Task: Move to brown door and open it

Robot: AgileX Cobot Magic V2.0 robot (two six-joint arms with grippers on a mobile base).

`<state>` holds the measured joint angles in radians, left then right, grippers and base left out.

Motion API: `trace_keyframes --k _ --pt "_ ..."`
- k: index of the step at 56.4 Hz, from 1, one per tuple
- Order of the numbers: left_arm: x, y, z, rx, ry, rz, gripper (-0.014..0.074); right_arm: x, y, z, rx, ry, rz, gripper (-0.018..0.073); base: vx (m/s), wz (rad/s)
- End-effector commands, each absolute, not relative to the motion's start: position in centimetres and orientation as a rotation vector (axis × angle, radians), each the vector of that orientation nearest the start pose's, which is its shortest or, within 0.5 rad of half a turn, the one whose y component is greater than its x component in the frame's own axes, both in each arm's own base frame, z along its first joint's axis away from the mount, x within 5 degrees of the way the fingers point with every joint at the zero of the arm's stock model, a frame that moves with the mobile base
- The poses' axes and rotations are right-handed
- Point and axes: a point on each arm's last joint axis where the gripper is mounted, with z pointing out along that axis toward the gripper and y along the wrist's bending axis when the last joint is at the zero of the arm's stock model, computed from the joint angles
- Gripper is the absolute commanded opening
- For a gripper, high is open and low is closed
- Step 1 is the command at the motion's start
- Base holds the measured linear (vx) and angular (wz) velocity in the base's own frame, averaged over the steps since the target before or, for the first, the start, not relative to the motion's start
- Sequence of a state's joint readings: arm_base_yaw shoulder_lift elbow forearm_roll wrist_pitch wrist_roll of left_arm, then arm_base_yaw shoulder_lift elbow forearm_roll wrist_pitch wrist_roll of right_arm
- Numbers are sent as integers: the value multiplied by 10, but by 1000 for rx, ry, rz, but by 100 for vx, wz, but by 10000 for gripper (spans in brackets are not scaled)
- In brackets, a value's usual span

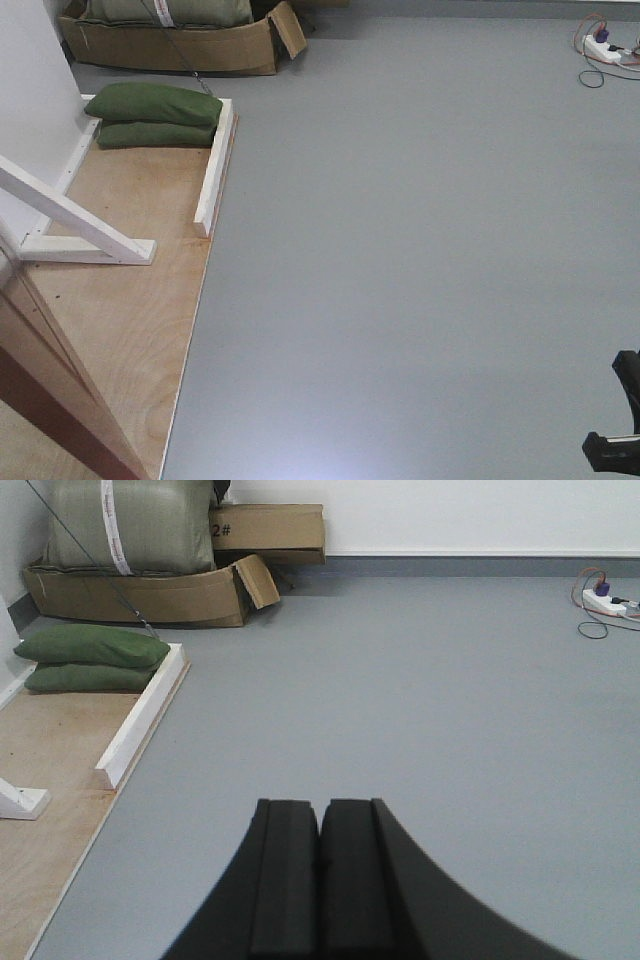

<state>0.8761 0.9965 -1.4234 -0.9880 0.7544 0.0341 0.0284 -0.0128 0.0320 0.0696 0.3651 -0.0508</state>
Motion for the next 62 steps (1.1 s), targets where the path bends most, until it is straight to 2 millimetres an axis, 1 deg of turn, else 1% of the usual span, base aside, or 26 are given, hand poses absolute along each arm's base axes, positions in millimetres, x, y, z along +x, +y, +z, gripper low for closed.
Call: trace_keyframes --k 1,13,20,25,35,49,62 --pt "136 76 544 -704 1273 -427 -6 54 3 176 -32 1791 41 0 0 0" --pt "137 77 542 -621 1331 -265 -6 54 3 176 -32 1791 41 0 0 0" --pt "139 74 540 -586 1369 -217 -6 54 3 176 -32 1791 41 0 0 0" --pt "142 69 540 -556 1383 -231 -6 54 3 176 -32 1791 41 0 0 0" --pt "146 61 545 -509 1345 -260 -6 54 3 176 -32 1791 41 0 0 0" --pt "152 52 541 -409 1410 -171 -6 54 3 176 -32 1791 41 0 0 0" --pt "158 31 541 -306 1447 -253 -6 54 3 176 -32 1791 41 0 0 0"
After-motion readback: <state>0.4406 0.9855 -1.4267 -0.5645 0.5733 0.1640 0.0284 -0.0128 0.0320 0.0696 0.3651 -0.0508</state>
